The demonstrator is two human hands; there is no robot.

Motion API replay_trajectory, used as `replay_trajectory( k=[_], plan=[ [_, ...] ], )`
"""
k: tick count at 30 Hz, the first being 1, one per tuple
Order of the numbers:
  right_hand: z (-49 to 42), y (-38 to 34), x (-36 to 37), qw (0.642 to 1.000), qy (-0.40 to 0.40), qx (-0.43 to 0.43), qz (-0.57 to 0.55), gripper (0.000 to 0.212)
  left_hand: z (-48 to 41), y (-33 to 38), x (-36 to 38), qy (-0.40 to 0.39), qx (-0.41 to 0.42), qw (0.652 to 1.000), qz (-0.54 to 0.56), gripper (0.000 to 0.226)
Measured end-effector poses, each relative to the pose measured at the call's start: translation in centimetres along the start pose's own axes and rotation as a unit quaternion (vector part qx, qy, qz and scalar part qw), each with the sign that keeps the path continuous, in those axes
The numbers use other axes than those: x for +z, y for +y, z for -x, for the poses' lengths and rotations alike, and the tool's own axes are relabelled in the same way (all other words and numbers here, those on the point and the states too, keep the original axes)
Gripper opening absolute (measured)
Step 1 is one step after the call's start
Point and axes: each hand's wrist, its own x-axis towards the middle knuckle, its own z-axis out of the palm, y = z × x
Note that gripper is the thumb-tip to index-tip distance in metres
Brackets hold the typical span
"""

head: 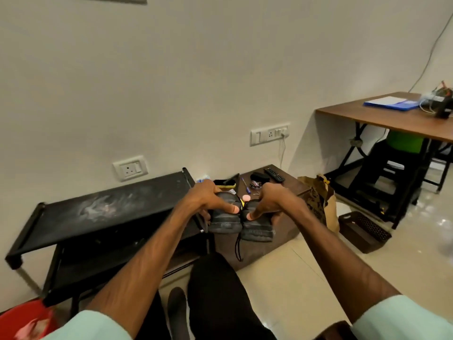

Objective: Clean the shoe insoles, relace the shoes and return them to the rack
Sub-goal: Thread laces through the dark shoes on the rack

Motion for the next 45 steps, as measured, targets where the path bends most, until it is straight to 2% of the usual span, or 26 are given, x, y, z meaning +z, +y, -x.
replay_trajectory(
  k=[6, 11, 18, 24, 30, 37, 43, 45],
  plan=[
    [3.1, -6.4, -3.8, 0.992, 0.106, -0.065, 0.009, 0.052, 5.4, 0.0, -7.3, 0.109, 0.012, 0.994, 0.03, 0.062],
    [4.2, -12.1, -4.2, 0.976, 0.182, -0.119, -0.015, 0.049, 8.6, -1.6, -11.7, 0.225, 0.0, 0.974, 0.039, 0.084],
    [-0.7, -17.8, 1.1, 0.958, 0.198, -0.188, -0.084, 0.039, 7.7, -8.2, -12.8, 0.337, -0.052, 0.937, 0.077, 0.072],
    [-7.7, -20.5, 6.9, 0.954, 0.174, -0.198, -0.14, 0.05, 2.4, -15.2, -10.7, 0.373, -0.098, 0.917, 0.096, 0.054],
    [-14.1, -22.1, 11.8, 0.956, 0.156, -0.209, -0.136, 0.049, -2.0, -20.2, -8.3, 0.399, -0.143, 0.903, 0.073, 0.048],
    [-16.8, -22.4, 14.8, 0.941, 0.191, -0.222, -0.17, 0.044, -4.3, -22.5, -7.9, 0.395, -0.153, 0.904, 0.05, 0.048],
    [-15.5, -21.7, 18.1, 0.914, 0.217, -0.246, -0.238, 0.078, -3.4, -22.5, -6.7, 0.405, -0.146, 0.903, 0.014, 0.05],
    [-15.5, -21.4, 18.6, 0.904, 0.222, -0.254, -0.262, 0.083, -3.0, -22.2, -6.1, 0.407, -0.139, 0.903, 0.01, 0.051]
  ],
)
